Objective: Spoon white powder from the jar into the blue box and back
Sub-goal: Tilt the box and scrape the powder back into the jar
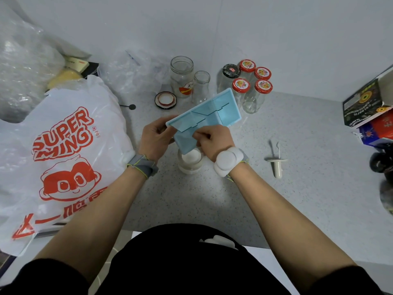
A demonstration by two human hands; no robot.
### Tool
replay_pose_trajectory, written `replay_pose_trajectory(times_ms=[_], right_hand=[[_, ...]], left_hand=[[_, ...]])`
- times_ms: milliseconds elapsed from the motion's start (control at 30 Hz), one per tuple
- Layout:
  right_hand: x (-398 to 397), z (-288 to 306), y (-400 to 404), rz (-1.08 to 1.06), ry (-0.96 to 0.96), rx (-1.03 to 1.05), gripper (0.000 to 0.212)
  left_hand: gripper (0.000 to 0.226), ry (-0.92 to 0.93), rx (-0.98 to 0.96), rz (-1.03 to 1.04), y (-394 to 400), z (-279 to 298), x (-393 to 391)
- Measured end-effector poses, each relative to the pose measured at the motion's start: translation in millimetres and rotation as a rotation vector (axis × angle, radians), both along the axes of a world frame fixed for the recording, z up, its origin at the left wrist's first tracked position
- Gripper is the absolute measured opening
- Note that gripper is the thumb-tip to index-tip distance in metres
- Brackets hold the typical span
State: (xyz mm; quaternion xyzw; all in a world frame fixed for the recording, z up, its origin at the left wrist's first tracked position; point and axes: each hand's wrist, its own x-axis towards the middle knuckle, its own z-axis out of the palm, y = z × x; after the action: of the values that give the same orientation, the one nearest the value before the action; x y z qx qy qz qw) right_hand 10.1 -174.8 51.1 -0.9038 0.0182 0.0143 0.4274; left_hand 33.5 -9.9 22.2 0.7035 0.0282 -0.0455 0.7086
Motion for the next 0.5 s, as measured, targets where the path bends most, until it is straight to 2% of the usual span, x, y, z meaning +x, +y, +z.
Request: replay_pose_trajectory(times_ms=[67,300,500], right_hand=[[-1.0,5.1,-0.4,-0.077,0.099,0.120,0.015],[-0.3,10.1,-8.8,-0.241,0.254,0.437,0.016],[-0.2,14.5,-6.7,-0.362,0.348,0.608,0.018]], left_hand=[[0.017,-0.007,0.014,-0.004,0.2,-0.9,0.5],[0.018,-0.021,0.004,0.040,4.0,3.1,2.7],[0.019,0.000,-0.024,0.059,5.8,0.7,2.9]])
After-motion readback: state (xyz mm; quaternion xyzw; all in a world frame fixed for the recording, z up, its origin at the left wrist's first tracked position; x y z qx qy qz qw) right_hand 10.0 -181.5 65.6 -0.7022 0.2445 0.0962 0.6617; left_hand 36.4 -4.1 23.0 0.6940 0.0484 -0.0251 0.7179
